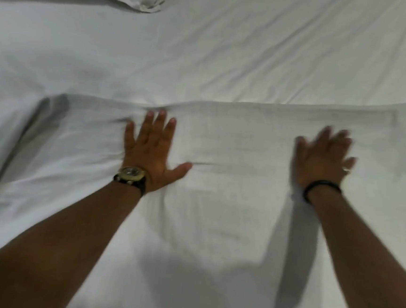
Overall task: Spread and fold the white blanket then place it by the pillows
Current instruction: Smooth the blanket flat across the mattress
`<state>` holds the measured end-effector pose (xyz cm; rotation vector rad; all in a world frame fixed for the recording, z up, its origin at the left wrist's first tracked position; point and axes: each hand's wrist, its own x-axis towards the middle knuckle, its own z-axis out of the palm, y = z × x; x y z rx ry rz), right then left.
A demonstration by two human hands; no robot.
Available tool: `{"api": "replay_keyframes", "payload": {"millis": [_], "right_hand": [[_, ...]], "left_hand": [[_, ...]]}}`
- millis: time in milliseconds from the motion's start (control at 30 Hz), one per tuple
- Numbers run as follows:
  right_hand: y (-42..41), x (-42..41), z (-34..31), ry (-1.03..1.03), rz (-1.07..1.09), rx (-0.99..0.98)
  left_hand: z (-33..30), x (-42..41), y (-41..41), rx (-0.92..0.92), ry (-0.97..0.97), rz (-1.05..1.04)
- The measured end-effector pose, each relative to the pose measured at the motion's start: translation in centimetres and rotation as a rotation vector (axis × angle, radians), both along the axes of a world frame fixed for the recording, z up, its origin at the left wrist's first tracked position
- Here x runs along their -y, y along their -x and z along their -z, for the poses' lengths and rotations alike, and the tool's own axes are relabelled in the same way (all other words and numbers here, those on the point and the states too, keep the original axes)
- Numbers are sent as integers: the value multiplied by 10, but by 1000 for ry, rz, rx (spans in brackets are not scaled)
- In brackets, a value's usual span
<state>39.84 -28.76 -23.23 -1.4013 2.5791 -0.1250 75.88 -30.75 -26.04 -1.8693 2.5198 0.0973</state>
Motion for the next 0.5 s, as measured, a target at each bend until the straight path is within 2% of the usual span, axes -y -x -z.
{"api": "replay_keyframes", "payload": {"millis": [100, 167, 267, 333, 400, 500], "right_hand": [[-133, -69, -2, 89, -233, 10], [-186, -123, -7, 81, -291, 34], [-199, -177, -16, -40, -256, -12], [-217, -206, -25, -121, -145, -11], [-271, -230, -34, -127, -98, 38], [-383, -264, -41, -81, -291, 127]], "left_hand": [[-16, -8, 2, -28, -29, 6], [-25, -40, -12, -124, -31, 43], [-28, -141, -63, -266, -25, 159], [-29, -220, -113, -305, -46, 214], [-33, -280, -163, -298, -61, 263], [-47, -313, -229, -215, -96, 344]]}}
